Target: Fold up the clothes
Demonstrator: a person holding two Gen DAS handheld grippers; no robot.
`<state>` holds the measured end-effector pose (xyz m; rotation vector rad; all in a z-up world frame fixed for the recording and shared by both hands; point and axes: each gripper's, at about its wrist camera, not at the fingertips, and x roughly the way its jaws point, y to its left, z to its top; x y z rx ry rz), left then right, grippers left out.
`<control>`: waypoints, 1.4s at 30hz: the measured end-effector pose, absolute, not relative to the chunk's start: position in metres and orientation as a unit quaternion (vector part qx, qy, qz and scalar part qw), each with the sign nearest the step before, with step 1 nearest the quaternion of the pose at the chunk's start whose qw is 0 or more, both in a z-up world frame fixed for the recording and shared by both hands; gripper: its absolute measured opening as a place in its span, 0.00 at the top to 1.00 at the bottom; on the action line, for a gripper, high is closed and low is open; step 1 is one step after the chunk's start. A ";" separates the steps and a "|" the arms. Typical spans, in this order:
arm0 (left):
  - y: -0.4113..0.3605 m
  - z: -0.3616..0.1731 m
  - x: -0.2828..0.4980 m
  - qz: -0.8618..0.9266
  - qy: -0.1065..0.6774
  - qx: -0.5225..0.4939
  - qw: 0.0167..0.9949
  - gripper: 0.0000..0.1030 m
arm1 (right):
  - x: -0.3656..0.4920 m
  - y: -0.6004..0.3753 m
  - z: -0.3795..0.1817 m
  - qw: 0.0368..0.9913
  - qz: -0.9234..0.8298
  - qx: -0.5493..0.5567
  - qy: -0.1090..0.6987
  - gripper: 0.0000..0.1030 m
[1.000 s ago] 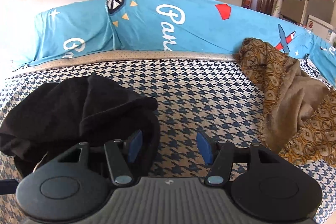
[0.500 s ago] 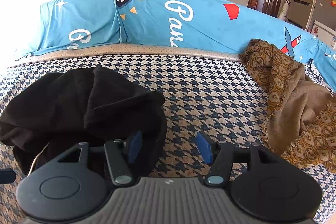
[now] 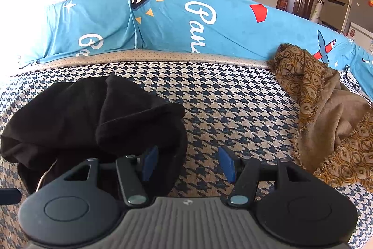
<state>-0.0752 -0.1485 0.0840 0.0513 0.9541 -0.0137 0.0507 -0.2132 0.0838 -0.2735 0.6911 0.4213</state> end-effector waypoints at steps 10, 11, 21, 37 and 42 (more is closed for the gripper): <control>-0.147 0.084 -0.073 0.007 0.458 0.029 0.889 0.00 | 0.050 -0.213 0.086 0.912 0.205 -0.128 0.331 0.45; -0.147 0.084 -0.073 0.009 0.457 0.029 0.889 0.00 | 0.050 -0.212 0.087 0.912 0.206 -0.128 0.331 0.45; -0.145 0.084 -0.072 0.016 0.456 0.031 0.889 0.00 | 0.049 -0.211 0.088 0.913 0.208 -0.126 0.329 0.45; -0.138 0.084 -0.069 0.040 0.456 0.032 0.889 0.00 | 0.047 -0.207 0.090 0.917 0.188 -0.134 0.326 0.45; -0.121 0.085 -0.063 0.084 0.459 0.018 0.884 0.00 | 0.049 -0.206 0.090 0.916 0.179 -0.132 0.334 0.45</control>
